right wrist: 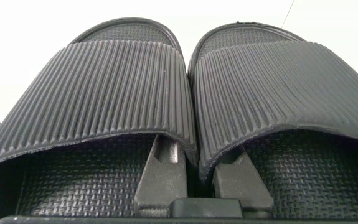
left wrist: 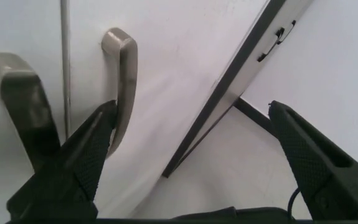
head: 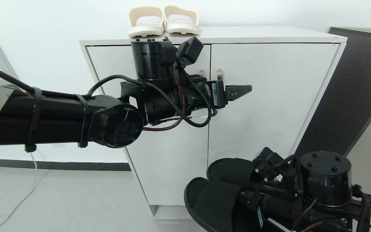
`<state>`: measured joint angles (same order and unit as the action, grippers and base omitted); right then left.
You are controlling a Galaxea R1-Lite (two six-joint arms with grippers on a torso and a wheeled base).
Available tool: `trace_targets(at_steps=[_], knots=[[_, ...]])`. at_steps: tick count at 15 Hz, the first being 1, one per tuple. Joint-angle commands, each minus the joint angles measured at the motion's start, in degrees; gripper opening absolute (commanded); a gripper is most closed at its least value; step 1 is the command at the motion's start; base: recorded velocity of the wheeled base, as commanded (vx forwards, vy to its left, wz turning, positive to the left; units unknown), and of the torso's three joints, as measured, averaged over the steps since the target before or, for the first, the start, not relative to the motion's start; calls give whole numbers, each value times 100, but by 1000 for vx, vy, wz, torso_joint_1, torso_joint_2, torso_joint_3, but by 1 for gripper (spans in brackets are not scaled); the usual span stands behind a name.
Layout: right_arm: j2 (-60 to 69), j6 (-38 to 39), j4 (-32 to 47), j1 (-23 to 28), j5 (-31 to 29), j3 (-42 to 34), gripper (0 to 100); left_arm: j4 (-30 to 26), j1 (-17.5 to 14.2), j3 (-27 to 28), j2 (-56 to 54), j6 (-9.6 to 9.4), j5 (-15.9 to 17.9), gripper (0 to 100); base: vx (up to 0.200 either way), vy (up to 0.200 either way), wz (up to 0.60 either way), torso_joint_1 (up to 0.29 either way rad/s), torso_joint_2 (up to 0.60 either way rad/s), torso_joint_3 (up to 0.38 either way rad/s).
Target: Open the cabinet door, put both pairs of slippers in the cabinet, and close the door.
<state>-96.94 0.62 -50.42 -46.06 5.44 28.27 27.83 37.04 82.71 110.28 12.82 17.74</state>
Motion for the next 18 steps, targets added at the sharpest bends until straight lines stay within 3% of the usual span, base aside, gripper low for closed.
trace_targets(at_steps=[1,3,7,11,18], knots=[[17,-1,6,-9,1,-41,0,12,5,17,55,1,-7,0,0,0,0,0,0,0],[44,-141,15,-17,19,-138,0,12,5,-45,20,10,-7,0,0,0,0,0,0,0],[184,-326,6,-79,291,-357,0,170,190,-722,-446,1,-7,0,0,0,0,0,0,0],[553,-598,15,-97,1197,-770,0,618,392,-1407,-780,1,-42,0,0,0,0,0,0,0],[545,-800,15,-114,1240,-858,0,952,682,-2532,-1782,1,-253,0,0,0,0,0,0,0]])
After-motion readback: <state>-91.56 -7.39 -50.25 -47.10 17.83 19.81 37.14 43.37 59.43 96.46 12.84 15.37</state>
